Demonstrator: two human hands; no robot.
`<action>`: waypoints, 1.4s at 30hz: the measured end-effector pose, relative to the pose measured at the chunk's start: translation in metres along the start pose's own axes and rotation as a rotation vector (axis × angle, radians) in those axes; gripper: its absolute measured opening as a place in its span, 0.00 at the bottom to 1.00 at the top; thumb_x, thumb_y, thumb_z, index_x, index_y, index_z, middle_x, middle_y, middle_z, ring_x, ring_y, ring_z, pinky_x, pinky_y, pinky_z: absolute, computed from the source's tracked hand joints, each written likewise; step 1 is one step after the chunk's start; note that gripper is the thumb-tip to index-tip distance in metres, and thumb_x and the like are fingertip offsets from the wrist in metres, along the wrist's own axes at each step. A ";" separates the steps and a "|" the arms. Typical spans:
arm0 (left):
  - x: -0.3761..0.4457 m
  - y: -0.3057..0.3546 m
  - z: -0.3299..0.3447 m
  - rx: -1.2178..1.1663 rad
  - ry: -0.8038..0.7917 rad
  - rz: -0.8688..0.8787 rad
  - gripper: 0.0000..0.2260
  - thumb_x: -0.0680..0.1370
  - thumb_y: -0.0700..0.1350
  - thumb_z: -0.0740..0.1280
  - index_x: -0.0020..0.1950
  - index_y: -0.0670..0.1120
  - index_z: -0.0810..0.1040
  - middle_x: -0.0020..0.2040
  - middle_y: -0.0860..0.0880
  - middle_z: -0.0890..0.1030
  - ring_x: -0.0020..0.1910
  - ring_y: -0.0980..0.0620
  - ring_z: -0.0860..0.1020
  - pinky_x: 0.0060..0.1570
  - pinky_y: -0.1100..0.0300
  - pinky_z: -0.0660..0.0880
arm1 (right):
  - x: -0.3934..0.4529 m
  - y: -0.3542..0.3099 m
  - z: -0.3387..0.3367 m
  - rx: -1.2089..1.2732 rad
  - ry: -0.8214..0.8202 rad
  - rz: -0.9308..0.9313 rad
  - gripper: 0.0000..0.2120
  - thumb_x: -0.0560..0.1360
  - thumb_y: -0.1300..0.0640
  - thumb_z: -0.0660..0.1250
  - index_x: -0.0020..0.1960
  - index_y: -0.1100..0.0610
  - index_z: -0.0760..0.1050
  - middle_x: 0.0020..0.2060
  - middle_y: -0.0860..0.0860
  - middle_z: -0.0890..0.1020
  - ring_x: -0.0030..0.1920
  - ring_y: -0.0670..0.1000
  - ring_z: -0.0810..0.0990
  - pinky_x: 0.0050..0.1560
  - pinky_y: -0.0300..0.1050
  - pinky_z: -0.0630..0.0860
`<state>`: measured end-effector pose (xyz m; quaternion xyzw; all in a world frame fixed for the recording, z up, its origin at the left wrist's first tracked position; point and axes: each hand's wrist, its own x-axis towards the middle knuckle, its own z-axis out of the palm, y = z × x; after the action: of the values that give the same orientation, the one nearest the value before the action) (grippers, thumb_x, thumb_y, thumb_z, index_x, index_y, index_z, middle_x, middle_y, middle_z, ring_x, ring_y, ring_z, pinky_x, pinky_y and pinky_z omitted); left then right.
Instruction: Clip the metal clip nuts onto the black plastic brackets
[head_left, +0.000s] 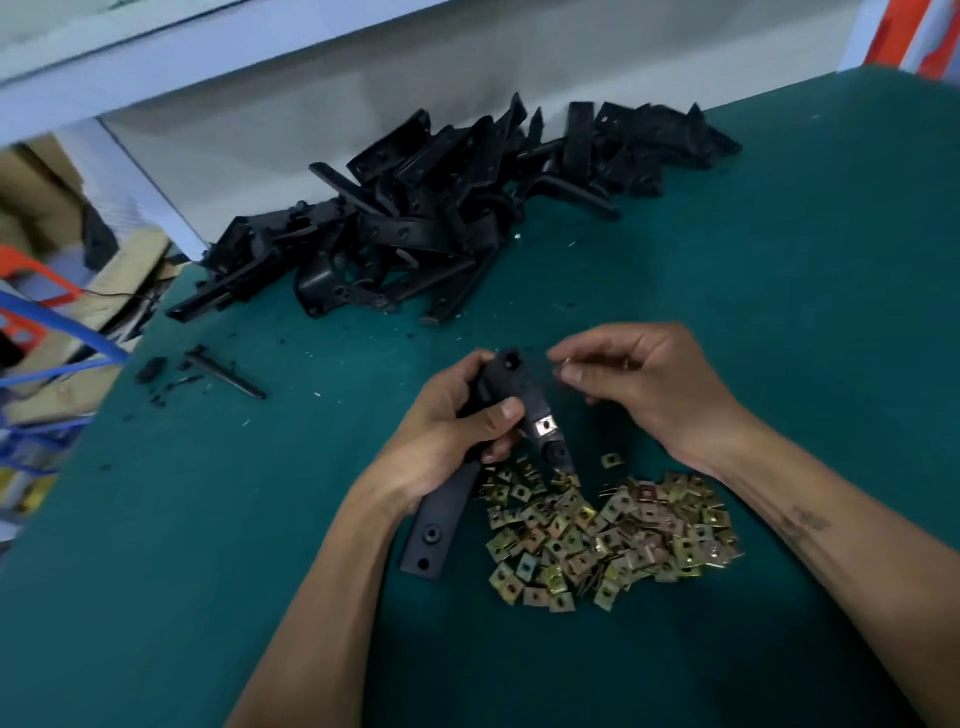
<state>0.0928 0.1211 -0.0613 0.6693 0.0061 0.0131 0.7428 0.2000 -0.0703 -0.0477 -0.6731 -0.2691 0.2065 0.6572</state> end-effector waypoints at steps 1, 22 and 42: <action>0.000 0.000 0.002 0.007 0.001 -0.006 0.13 0.78 0.41 0.70 0.58 0.41 0.70 0.40 0.43 0.72 0.29 0.52 0.69 0.30 0.62 0.68 | 0.001 0.000 0.005 0.084 0.049 0.023 0.11 0.72 0.66 0.76 0.43 0.50 0.87 0.41 0.50 0.88 0.44 0.46 0.85 0.43 0.38 0.80; 0.004 -0.001 0.003 0.032 0.052 0.062 0.37 0.68 0.55 0.78 0.62 0.32 0.67 0.43 0.39 0.72 0.28 0.56 0.72 0.27 0.65 0.69 | -0.006 -0.012 0.042 0.601 0.188 0.367 0.05 0.76 0.67 0.71 0.51 0.68 0.82 0.43 0.62 0.86 0.37 0.56 0.85 0.37 0.48 0.84; 0.005 -0.007 -0.001 -0.028 0.053 0.036 0.25 0.71 0.52 0.76 0.57 0.40 0.69 0.39 0.47 0.75 0.28 0.56 0.72 0.27 0.64 0.69 | -0.006 0.000 0.052 0.544 0.252 0.197 0.04 0.73 0.67 0.75 0.42 0.61 0.82 0.39 0.58 0.86 0.39 0.54 0.86 0.38 0.45 0.82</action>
<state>0.0982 0.1220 -0.0678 0.6582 0.0136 0.0443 0.7514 0.1625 -0.0336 -0.0506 -0.5158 -0.0538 0.2487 0.8181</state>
